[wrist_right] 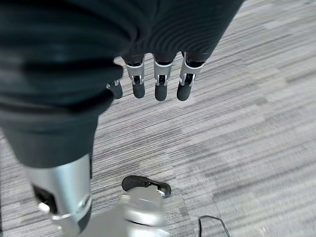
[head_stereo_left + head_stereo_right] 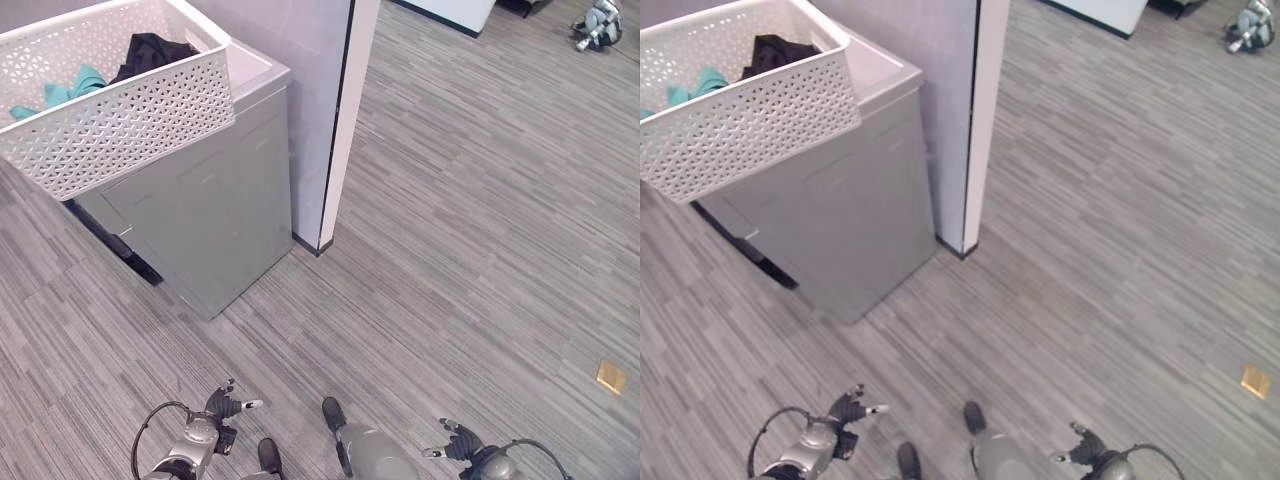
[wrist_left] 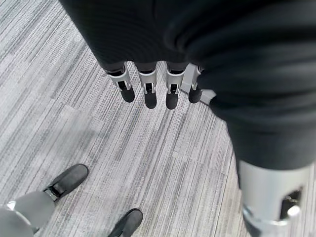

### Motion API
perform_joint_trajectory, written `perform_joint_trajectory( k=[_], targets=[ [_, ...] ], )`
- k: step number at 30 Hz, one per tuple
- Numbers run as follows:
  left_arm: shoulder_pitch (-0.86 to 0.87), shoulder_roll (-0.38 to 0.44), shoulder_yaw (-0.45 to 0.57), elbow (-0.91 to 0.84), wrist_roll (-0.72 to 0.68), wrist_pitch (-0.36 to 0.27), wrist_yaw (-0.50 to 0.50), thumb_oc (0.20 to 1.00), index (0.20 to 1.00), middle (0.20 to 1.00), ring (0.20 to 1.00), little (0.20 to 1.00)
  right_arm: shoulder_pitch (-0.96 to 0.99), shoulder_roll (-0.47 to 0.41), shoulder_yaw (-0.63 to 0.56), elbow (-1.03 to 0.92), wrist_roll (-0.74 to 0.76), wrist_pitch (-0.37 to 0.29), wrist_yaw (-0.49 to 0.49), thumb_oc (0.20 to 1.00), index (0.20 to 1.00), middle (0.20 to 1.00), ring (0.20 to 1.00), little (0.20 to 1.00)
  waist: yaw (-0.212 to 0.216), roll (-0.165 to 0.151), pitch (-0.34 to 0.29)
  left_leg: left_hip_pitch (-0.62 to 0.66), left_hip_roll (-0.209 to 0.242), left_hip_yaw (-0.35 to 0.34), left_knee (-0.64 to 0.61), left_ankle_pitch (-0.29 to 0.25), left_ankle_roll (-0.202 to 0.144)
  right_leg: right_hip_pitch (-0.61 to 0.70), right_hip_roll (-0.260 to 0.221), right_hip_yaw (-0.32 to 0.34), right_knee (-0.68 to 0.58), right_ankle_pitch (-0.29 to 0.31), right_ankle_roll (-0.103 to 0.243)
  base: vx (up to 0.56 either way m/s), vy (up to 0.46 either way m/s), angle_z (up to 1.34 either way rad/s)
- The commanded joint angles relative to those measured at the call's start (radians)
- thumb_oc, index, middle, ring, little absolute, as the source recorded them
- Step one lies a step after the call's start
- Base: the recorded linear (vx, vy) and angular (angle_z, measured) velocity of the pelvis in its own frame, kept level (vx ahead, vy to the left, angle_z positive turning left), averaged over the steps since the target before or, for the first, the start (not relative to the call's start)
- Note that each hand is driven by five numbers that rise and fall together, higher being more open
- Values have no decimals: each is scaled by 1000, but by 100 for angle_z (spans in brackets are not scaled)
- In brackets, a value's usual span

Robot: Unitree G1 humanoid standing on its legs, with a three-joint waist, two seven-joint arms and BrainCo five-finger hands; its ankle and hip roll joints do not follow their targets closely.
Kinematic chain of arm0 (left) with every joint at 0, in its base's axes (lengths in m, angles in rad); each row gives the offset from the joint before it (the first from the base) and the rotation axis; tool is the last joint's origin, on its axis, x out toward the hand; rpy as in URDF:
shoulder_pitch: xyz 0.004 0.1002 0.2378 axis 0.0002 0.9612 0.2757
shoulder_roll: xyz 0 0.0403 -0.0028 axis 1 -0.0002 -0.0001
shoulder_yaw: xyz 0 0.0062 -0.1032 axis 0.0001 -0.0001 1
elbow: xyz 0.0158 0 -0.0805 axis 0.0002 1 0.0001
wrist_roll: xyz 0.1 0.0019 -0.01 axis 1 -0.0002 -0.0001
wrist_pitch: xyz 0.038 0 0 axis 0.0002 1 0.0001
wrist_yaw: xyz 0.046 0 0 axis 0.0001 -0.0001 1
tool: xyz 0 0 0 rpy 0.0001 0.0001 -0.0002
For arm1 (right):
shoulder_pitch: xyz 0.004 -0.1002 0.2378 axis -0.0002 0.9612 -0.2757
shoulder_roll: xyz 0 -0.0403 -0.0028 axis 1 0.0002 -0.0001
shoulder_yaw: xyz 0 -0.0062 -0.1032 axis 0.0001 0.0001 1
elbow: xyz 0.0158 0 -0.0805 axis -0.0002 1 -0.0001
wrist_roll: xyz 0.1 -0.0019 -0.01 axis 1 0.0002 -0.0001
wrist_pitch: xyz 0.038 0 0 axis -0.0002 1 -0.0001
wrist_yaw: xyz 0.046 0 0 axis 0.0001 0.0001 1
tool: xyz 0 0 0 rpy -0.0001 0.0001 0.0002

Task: Grab the laundry basket,head to the washer,open it,put in the laundry and shut it.

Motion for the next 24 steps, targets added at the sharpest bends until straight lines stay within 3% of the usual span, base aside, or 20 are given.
perform_joint_trajectory(
  k=[1, 4, 8, 12, 14, 15, 16, 17, 18, 19, 20, 22, 24],
  targets=[
    [9, 60, -1, -36, -4, -30, 3, 1000, 1000, 1000, 1000, 1000, 14, -8, 28, 7, -41, -7, 7, 1000, 1000, 1000, 1000, 1000, 18, -61, -28, -61, -83, -15, 40, 9, -14, 86, -83, 25, -19, 27, 41, -78, -212, 26],
    [15, 67, 19, -26, -30, -21, 4, 1000, 1000, 1000, 1000, 1000, -5, -4, 44, 18, -62, -3, 7, 1000, 1000, 1000, 1000, 1000, 56, -84, -34, -77, -69, -17, 57, 17, -28, 109, -81, -39, -67, -6, 30, -58, -207, -1],
    [18, 55, 49, -5, -85, -18, 5, 1000, 1000, 1000, 1000, 1000, -17, -18, 45, 1, -51, -4, 7, 1000, 1000, 1000, 1000, 1000, 61, -90, -31, -92, -56, -62, 64, 61, -51, 131, -47, -66, -93, -25, 3, -79, -274, 33],
    [-5, 36, 32, -20, -114, -22, 10, 1000, 1000, 1000, 1000, 1000, -23, -38, 46, -18, -21, -10, 5, 1000, 1000, 1000, 1000, 1000, 70, -86, -11, -149, -28, -117, 26, 161, -91, 122, -19, -128, -98, -38, -21, -144, -200, 48],
    [-15, 32, 21, -26, -112, -22, 11, 1000, 1000, 1000, 1000, 1000, -21, -42, 39, -14, -13, -8, 6, 1000, 1000, 1000, 1000, 1000, 62, -85, -5, -168, -24, -106, 26, 172, -91, 116, -25, -155, -93, -37, -24, -122, -79, 83],
    [-29, 24, 10, -29, -110, -23, 16, 1000, 1000, 1000, 1000, 1000, -17, -49, 25, -10, -2, -8, 7, 1000, 1000, 1000, 1000, 1000, 46, -88, 2, -174, -6, -25, 40, 171, -90, 110, -41, -189, -89, -31, -22, -138, -35, 86],
    [-32, 17, 1, -37, -110, -19, 16, 1000, 1000, 1000, 1000, 1000, -7, -53, 7, -7, 7, -7, 5, 1000, 1000, 1000, 1000, 1000, 25, -88, -4, -170, 14, 62, 69, 155, -89, 102, -59, -228, -91, -21, -20, -197, -79, 84],
    [-36, 12, -6, -42, -112, -17, 10, 1000, 1000, 1000, 1000, 1000, -4, -57, 0, -2, 13, -3, 6, 1000, 1000, 1000, 1000, 1000, 16, -90, -7, -171, 16, 82, 133, 119, -84, 94, -68, -251, -95, -14, -24, -117, -57, 99],
    [-36, 12, -6, -42, -112, -17, 10, 1000, 1000, 1000, 1000, 1000, -4, -57, 0, -2, 13, -3, 6, 1000, 1000, 1000, 1000, 1000, 16, -89, -8, -172, 16, 82, 134, 118, -84, 93, -68, -251, -95, -13, -24, -191, -87, 117],
    [-41, 9, -19, -46, -103, -17, -1, 1000, 1000, 1000, 1000, 1000, 6, -58, -10, 13, 26, -3, 10, 1000, 1000, 1000, 1000, 1000, 3, -94, -14, -153, -19, 60, 219, 25, -71, 95, -88, -290, -103, -7, -25, -247, 17, 107],
    [-47, 7, -31, -37, -94, -14, -6, 1000, 1000, 1000, 1000, 1000, 22, -50, -24, 27, 33, -5, 8, 1000, 1000, 1000, 1000, 1000, -13, -88, -20, -120, -20, 87, 236, -30, -69, 93, -107, -321, -105, 2, -17, -305, 131, 99],
    [-54, 4, -35, 4, -65, -10, 0, 1000, 1000, 1000, 1000, 1000, 20, -26, -25, 86, -21, 13, -8, 1000, 1000, 1000, 1000, 1000, -33, -58, -30, -53, -40, 73, 131, -38, -52, 83, -130, -333, -94, 36, 19, -143, 353, 107],
    [-53, 3, -35, 9, -55, -10, 0, 1000, 1000, 1000, 1000, 1000, 15, -19, -15, 99, -46, 18, -10, 1000, 1000, 1000, 1000, 1000, -30, -57, -31, -53, -49, 64, 122, -39, -43, 79, -138, -320, -92, 47, 24, -33, 208, 70]
  ],
)
